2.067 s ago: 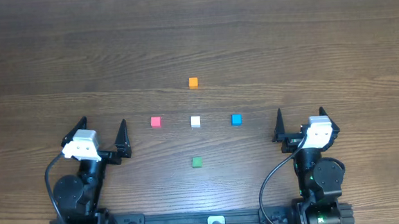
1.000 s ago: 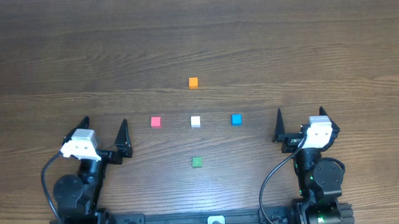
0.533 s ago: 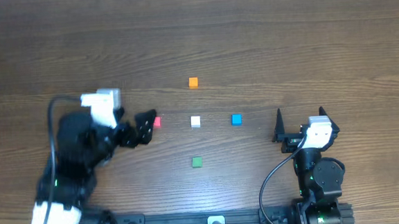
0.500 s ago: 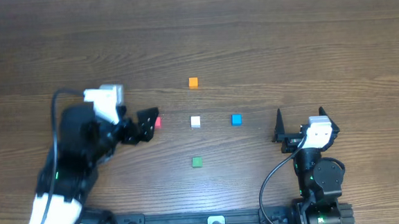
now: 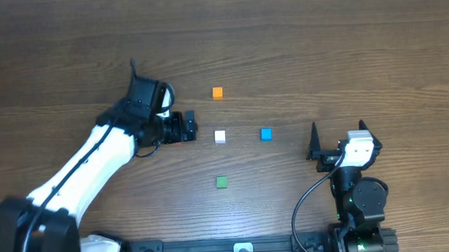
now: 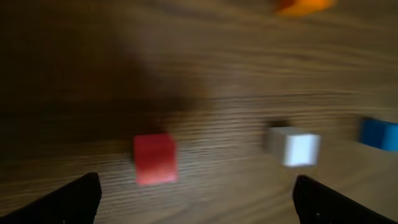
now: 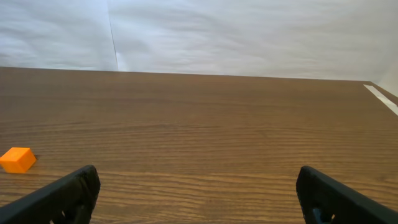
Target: Stack Cubes
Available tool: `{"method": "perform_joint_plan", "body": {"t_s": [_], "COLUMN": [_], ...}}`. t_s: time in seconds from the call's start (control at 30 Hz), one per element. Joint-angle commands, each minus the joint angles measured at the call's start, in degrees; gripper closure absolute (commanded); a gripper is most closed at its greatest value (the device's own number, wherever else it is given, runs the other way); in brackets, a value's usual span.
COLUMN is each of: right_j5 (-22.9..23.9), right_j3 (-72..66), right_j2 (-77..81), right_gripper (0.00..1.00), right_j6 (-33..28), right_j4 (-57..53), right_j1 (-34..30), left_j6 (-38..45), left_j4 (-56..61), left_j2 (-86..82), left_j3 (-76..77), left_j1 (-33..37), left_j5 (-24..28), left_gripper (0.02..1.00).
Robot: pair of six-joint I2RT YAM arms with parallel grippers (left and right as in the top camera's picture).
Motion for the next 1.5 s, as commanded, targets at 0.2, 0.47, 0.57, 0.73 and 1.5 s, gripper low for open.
{"method": "perform_joint_plan", "body": {"t_s": [0.2, 0.47, 0.57, 0.73, 1.5], "right_j5": [-0.5, -0.5, -0.5, -0.5, -0.5], "right_j3": [-0.37, -0.37, -0.37, -0.37, -0.37], "right_j2": [-0.42, -0.42, -0.42, -0.42, -0.42], "right_gripper": [0.009, 0.009, 0.007, 0.009, 0.009], "right_j6": [-0.22, -0.22, -0.22, -0.22, -0.22], "right_j4": [-0.11, -0.11, -0.11, -0.11, -0.11], "right_j1": [0.33, 0.33, 0.33, 0.33, 0.33], "left_j6": [-3.43, -2.78, -0.81, 2.75, 4.52], "left_j4": [0.26, 0.22, 0.94, 2.1, 2.1], "left_j2": [5.51, 7.56, 8.26, 8.87, 11.13], "left_j3": [0.83, 0.83, 0.87, 1.11, 1.97], "left_j1": [-2.38, -3.04, -3.45, -4.59, -4.85], "left_j5": [-6.93, -10.36, -10.71, -11.63, -12.39], "left_gripper": [0.077, 0.112, 0.123, 0.119, 0.437]}}
